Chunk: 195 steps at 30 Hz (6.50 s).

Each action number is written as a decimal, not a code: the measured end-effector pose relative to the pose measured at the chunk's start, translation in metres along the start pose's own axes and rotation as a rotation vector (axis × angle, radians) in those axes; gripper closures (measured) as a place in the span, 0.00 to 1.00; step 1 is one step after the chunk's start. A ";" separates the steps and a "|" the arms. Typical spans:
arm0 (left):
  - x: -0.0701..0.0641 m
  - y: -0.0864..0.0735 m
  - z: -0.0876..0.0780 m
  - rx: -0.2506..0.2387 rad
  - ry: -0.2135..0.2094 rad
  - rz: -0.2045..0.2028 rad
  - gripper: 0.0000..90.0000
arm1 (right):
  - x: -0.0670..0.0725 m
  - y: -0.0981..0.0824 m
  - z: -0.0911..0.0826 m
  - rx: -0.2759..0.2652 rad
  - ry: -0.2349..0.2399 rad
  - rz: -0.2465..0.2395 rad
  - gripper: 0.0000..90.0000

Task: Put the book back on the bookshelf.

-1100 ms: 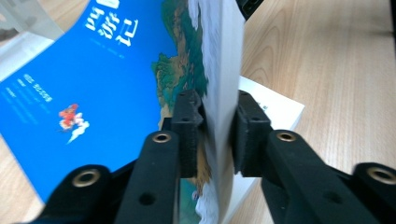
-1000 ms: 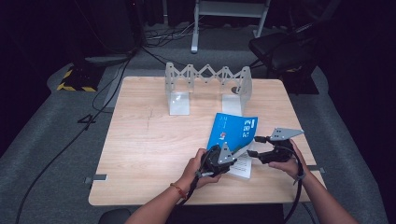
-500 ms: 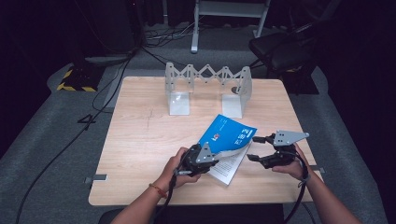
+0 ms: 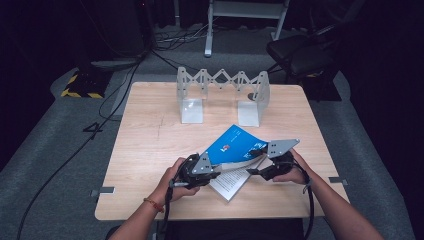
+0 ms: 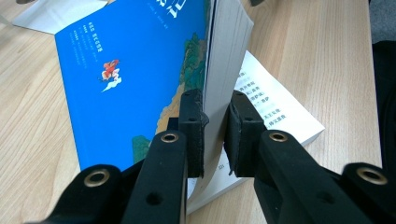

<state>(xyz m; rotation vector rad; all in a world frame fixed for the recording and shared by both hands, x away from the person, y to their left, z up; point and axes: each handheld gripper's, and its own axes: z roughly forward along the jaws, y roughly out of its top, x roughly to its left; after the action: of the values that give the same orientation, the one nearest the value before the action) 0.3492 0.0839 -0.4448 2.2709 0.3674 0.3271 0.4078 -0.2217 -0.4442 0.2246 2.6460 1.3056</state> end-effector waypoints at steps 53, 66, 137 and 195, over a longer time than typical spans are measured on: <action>0.021 -0.021 -0.012 0.039 0.089 -0.072 0.69 | 0.000 -0.026 0.013 0.048 -0.231 -0.154 0.72; -0.004 0.002 -0.019 0.097 0.159 -0.065 0.40 | 0.015 -0.009 0.014 0.121 -0.271 -0.210 0.76; -0.012 0.021 0.010 0.151 0.254 -0.101 0.37 | 0.026 0.009 0.031 0.112 -0.256 -0.258 0.80; -0.002 0.009 0.000 -0.033 0.348 -0.037 0.87 | -0.020 -0.028 0.021 0.070 -0.306 0.114 0.46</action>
<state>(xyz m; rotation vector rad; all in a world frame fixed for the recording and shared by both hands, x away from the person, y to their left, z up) 0.3483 0.0773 -0.4379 2.1703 0.5762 0.7074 0.4307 -0.2269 -0.4772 0.5458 2.4493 1.1081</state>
